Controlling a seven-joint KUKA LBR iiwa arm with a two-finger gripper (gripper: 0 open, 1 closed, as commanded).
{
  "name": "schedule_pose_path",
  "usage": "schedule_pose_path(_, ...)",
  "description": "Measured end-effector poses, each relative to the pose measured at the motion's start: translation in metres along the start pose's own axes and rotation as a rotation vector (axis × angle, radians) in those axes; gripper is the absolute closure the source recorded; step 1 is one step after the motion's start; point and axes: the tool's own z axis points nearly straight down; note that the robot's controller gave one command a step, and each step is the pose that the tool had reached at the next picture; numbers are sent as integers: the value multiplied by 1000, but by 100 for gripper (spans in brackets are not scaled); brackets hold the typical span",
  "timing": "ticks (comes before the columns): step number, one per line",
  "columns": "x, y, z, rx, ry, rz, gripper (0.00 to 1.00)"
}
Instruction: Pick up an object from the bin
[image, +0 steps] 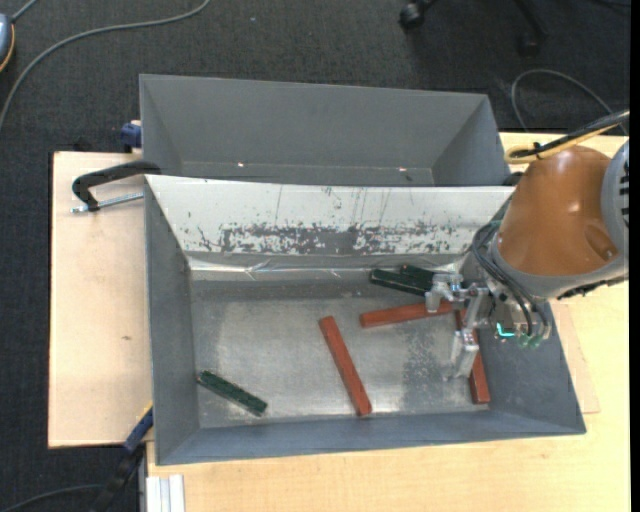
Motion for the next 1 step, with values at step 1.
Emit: schedule_pose_path(1,-44,33,82,-2,-5,-39,0)
